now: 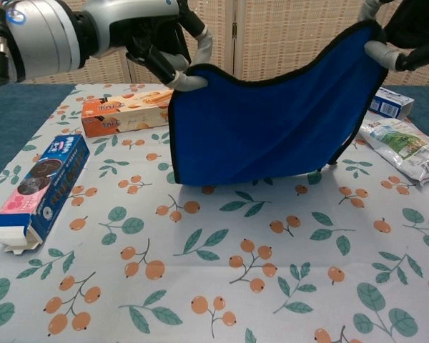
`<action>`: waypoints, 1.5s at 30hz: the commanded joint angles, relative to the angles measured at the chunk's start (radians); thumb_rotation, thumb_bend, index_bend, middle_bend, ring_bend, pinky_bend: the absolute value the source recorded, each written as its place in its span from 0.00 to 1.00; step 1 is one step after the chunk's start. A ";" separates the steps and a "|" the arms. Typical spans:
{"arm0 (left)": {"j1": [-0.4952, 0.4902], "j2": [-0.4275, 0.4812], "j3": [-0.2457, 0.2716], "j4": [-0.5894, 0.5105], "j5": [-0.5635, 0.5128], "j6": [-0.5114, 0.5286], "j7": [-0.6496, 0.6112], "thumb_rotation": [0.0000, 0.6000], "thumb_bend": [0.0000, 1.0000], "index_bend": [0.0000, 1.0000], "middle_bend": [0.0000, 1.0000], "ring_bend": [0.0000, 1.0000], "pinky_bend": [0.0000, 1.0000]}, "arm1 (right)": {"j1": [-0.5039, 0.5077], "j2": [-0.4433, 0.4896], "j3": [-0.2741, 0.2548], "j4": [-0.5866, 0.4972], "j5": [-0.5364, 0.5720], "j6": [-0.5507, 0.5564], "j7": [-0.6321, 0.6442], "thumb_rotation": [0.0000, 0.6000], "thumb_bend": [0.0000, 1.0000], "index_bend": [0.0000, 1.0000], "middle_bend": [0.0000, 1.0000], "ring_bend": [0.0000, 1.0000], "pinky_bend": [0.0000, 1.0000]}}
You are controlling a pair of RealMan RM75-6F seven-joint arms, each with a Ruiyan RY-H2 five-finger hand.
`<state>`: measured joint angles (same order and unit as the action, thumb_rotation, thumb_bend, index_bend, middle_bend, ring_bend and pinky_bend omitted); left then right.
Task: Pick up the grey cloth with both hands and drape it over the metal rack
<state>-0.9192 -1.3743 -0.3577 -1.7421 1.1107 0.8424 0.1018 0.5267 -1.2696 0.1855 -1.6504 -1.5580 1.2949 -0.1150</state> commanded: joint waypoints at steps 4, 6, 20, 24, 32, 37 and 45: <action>-0.094 -0.052 -0.040 0.090 -0.127 -0.027 0.065 1.00 0.36 0.65 1.00 0.97 1.00 | 0.031 -0.007 0.031 0.018 0.048 -0.042 -0.012 1.00 0.51 0.67 0.93 0.92 1.00; -0.119 -0.064 -0.046 0.118 -0.162 -0.037 0.078 1.00 0.36 0.65 1.00 0.97 1.00 | 0.045 -0.013 0.044 0.026 0.068 -0.059 -0.021 1.00 0.51 0.67 0.93 0.92 1.00; -0.250 -0.132 -0.046 0.314 -0.348 -0.085 0.139 1.00 0.36 0.64 1.00 0.97 1.00 | 0.138 -0.055 0.126 0.103 0.214 -0.156 -0.079 1.00 0.51 0.67 0.93 0.92 1.00; -0.268 -0.145 -0.038 0.364 -0.385 -0.088 0.148 1.00 0.36 0.64 1.00 0.97 1.00 | 0.163 -0.073 0.139 0.142 0.255 -0.186 -0.084 1.00 0.51 0.67 0.93 0.92 1.00; -0.287 -0.153 -0.042 0.438 -0.448 -0.070 0.161 1.00 0.36 0.65 1.00 0.97 1.00 | 0.205 -0.110 0.164 0.206 0.304 -0.215 -0.061 1.00 0.51 0.67 0.93 0.92 1.00; -0.287 -0.126 -0.037 0.444 -0.473 -0.067 0.178 1.00 0.36 0.65 1.00 0.97 1.00 | 0.231 -0.127 0.170 0.233 0.311 -0.230 -0.046 1.00 0.51 0.67 0.93 0.92 1.00; -0.292 -0.102 -0.048 0.457 -0.524 -0.069 0.180 1.00 0.36 0.65 1.00 0.97 1.00 | 0.283 -0.156 0.197 0.274 0.343 -0.253 -0.051 1.00 0.51 0.67 0.93 0.92 1.00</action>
<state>-1.2088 -1.4795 -0.4028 -1.2880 0.5945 0.7773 0.2823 0.8040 -1.4219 0.3782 -1.3818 -1.2210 1.0467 -0.1619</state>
